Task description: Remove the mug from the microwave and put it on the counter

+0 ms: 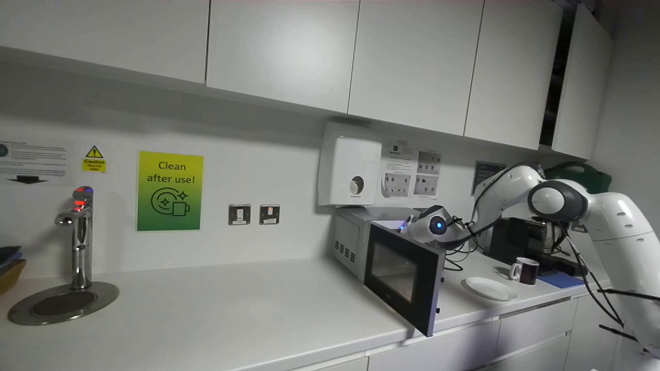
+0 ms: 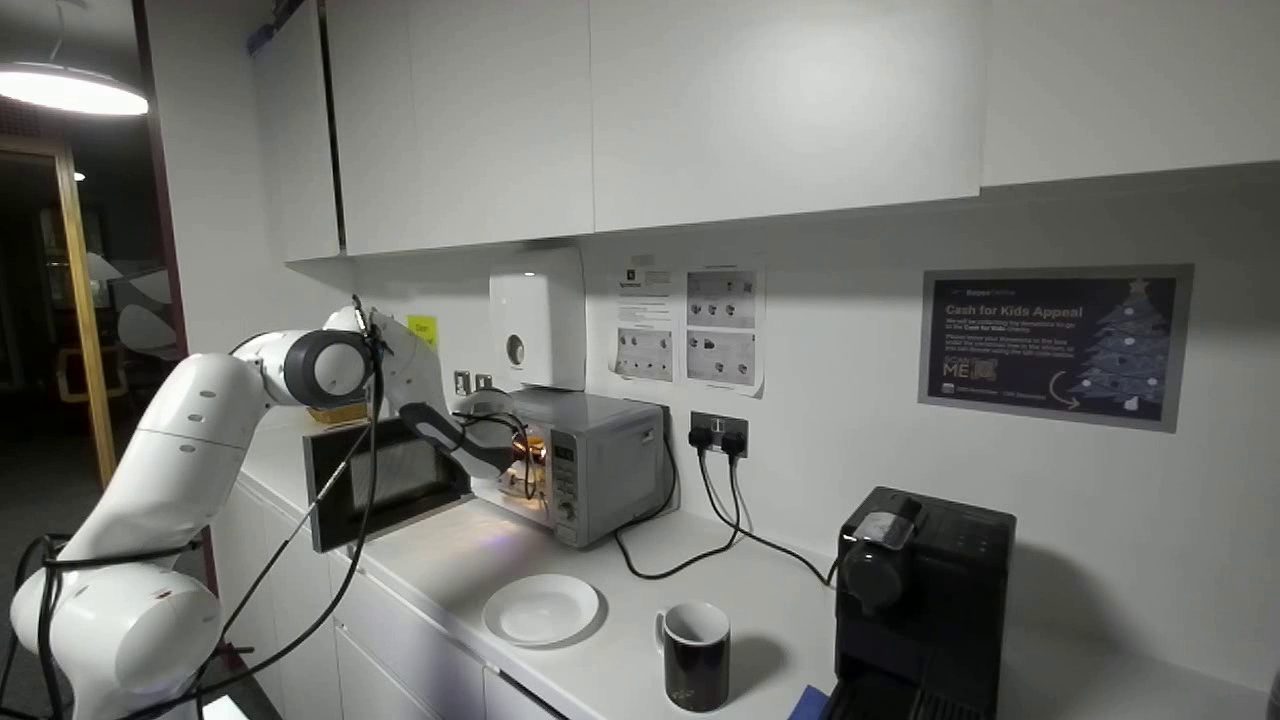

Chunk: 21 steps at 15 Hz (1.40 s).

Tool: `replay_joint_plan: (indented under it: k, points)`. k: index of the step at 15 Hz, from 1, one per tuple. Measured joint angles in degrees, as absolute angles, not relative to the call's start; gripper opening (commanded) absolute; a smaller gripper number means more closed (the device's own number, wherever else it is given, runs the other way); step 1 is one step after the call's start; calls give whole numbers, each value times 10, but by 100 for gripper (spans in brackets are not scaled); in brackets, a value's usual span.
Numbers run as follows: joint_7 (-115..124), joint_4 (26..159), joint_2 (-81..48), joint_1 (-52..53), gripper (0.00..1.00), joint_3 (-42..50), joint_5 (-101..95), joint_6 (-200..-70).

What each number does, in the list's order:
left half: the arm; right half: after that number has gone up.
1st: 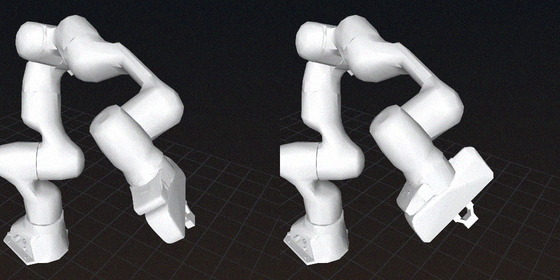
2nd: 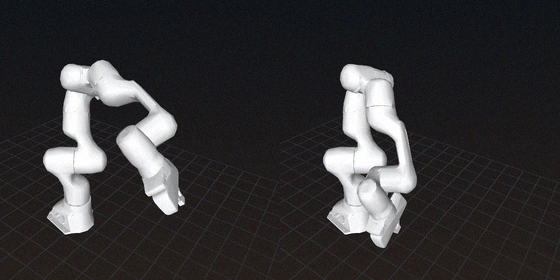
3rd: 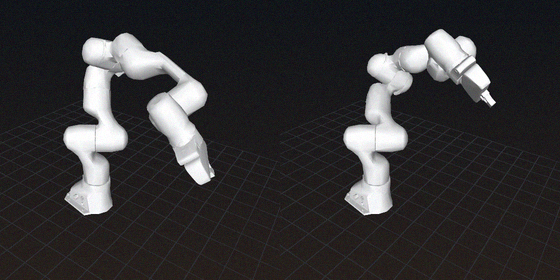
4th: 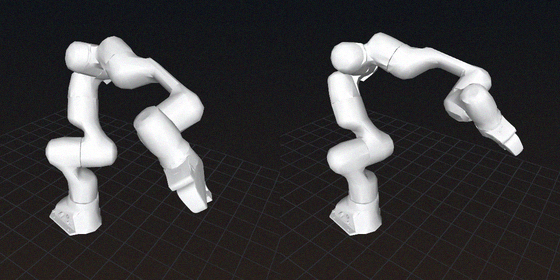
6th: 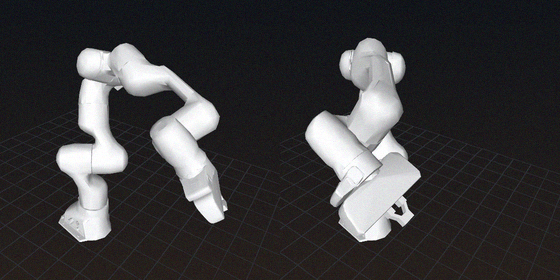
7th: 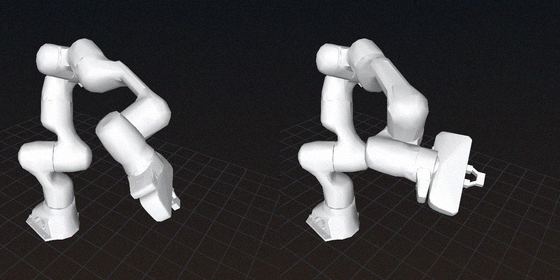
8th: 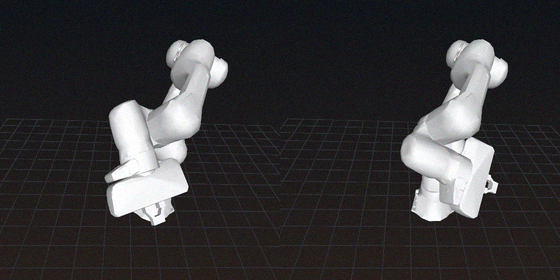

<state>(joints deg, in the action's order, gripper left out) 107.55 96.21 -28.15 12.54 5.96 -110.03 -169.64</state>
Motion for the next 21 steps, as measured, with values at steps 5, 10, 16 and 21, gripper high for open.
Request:
replay_joint_plan:
  k: [5, 10, 16, 21]
  points:
    - [1075, 956, -287, 125, 2, 60, -1100, -1696]
    - [1075, 956, -287, 126, 2, 60, -1100, -1696]
    - [1074, 969, -278, 131, 2, 60, -1100, -1696]
    - [1073, 1009, -248, 144, 2, 60, -1100, -1687]
